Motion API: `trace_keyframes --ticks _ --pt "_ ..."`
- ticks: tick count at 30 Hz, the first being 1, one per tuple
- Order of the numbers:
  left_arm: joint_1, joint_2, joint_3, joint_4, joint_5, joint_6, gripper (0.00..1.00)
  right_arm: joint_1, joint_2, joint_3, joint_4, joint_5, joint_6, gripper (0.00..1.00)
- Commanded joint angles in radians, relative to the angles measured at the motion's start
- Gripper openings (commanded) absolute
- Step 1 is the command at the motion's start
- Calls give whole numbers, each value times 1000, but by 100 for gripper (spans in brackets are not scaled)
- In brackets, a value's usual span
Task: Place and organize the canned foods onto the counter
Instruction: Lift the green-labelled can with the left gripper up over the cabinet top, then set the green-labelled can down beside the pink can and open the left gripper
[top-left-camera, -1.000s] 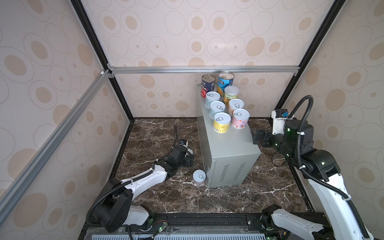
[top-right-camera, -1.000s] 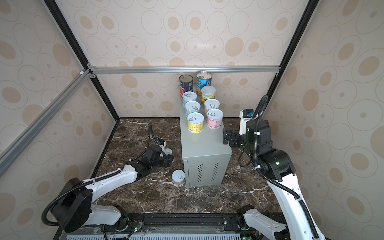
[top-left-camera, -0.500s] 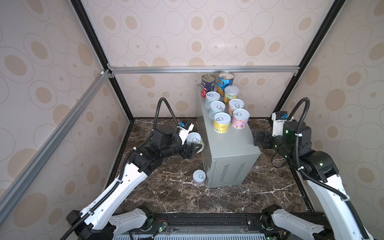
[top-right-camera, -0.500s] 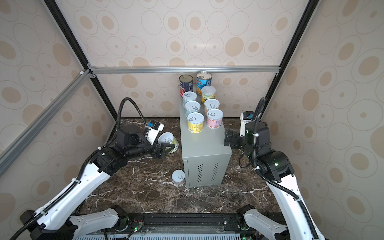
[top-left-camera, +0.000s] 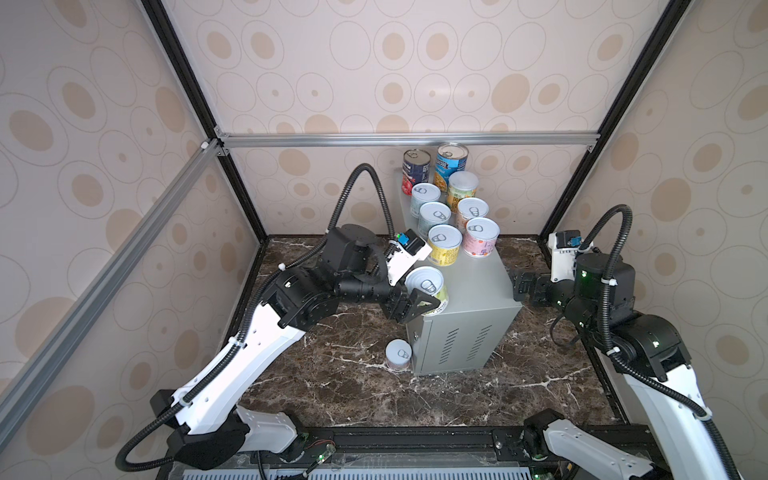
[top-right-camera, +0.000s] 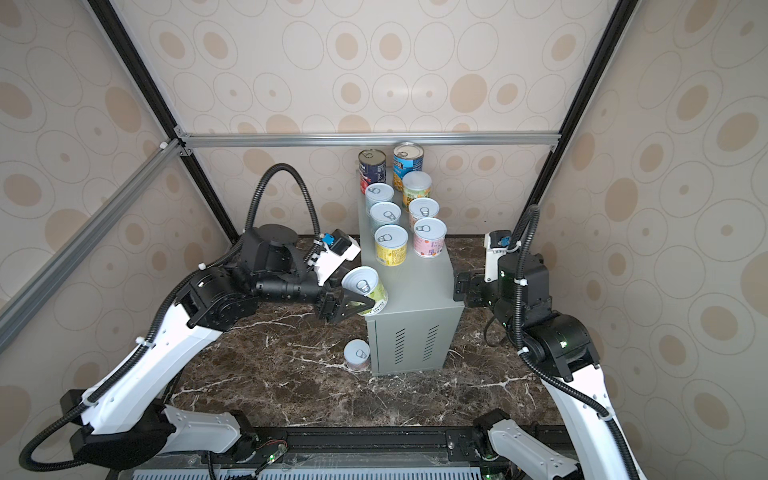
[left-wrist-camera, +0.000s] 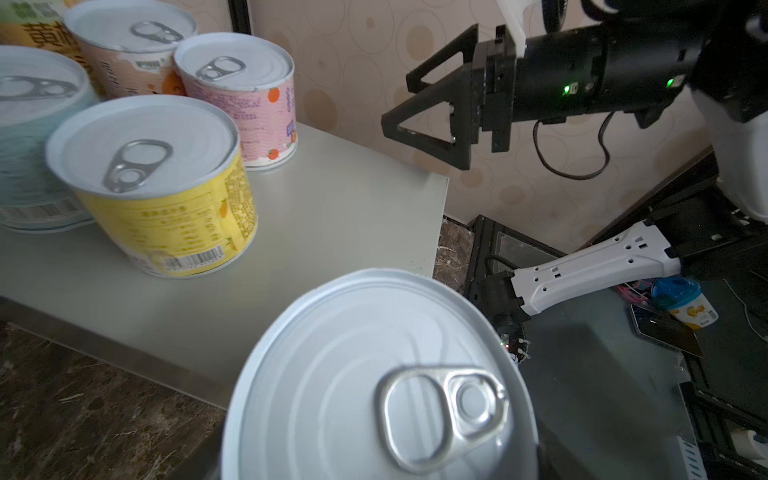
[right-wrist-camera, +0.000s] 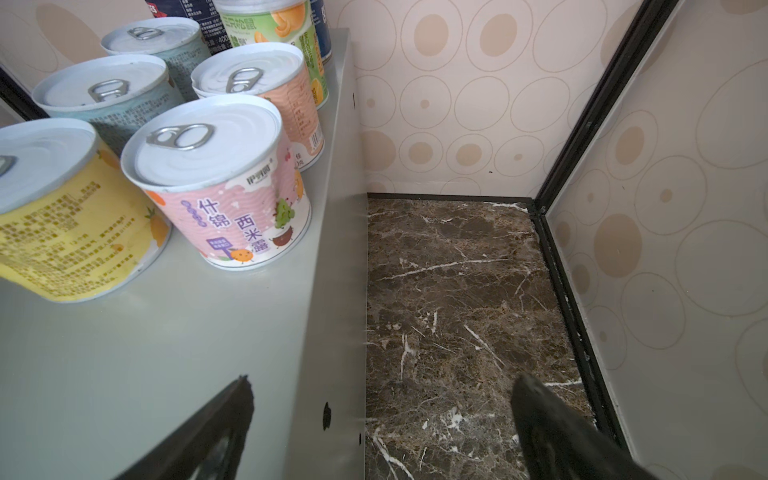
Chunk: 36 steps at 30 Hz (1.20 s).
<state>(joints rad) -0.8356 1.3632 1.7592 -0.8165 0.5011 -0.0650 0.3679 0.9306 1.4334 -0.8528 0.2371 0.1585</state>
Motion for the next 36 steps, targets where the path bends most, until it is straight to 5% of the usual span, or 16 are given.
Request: trace_keyframes --ticks 1,8,18,26,36 --pt "-38 35 97 20 -60 18 27 -6 -10 21 -1 -63 -28 100" --pt "-104 178 212 38 -162 5 27 -6 -43 -4 7 -110 -53 100" --pt "-164 433 448 -2 -257 12 31 -7 -110 -1 -82 29 25 100" --pt "-182 566 585 -40 -276 10 57 -6 -213 -65 -61 -52 -39 100" --pt "-184 515 568 19 -232 5 83 -6 -214 -95 -60 -194 -86 100"
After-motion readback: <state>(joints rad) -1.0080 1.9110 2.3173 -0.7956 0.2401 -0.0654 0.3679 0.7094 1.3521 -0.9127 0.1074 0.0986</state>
